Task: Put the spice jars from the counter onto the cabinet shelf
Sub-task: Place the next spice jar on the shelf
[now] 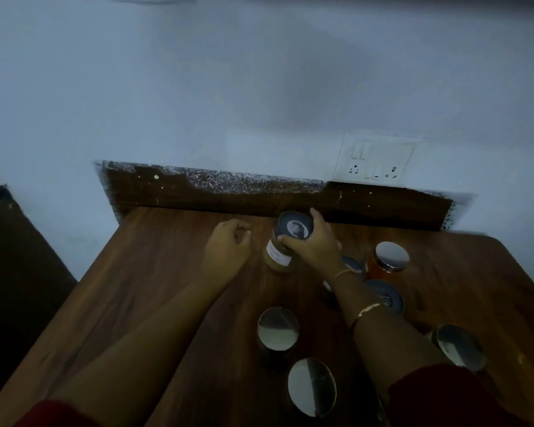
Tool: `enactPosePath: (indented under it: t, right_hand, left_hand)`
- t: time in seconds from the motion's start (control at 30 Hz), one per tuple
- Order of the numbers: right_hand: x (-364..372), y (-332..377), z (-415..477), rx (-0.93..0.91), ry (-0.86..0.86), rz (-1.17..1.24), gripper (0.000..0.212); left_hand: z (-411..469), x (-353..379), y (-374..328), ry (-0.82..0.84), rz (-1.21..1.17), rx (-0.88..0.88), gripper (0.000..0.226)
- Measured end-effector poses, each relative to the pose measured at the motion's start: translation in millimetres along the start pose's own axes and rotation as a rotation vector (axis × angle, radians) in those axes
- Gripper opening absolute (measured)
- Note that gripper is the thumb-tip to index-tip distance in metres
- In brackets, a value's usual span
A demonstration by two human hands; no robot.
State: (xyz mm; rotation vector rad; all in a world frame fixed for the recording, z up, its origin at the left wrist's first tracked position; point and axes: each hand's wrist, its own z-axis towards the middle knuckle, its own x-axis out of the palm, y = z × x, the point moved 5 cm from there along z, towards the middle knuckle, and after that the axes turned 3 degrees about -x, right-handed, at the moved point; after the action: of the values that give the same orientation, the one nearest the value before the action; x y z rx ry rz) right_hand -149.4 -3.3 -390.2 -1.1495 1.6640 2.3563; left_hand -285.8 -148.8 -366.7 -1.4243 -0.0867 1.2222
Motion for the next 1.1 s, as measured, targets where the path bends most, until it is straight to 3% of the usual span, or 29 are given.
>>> enactPosePath:
  t: [0.2, 0.4, 0.53, 0.7, 0.83, 1.0, 1.1]
  right_hand:
    - [-63, 80, 11, -0.174, -0.198, 0.422, 0.091]
    - [-117, 144, 6, -0.321, -0.261, 0.689, 0.076]
    - [-147, 175, 3, -0.419, -0.286, 0.743, 0.065]
    - [-180, 203, 3, -0.454, -0.26, 0.794, 0.054]
    - [-202, 222, 4, -0.496, -0.189, 0.869, 0.06]
    - [-222, 246, 11, -0.52, -0.1, 0.952, 0.063]
    - [-231, 256, 13, -0.532, -0.054, 0.973, 0.065]
  left_hand:
    - [30, -21, -59, -0.045, -0.288, 0.094, 0.027]
    - [44, -45, -119, -0.042, -0.474, 0.155, 0.031]
    - [38, -57, -170, 0.049, -0.553, 0.307, 0.022]
    - [24, -70, -218, 0.062, -0.631, 0.437, 0.044]
    - [18, -76, -242, 0.045, -0.589, 0.507, 0.048]
    - [13, -83, -264, 0.039, -0.535, 0.597, 0.077]
    - [11, -89, -274, -0.006, -0.551, 0.612, 0.081]
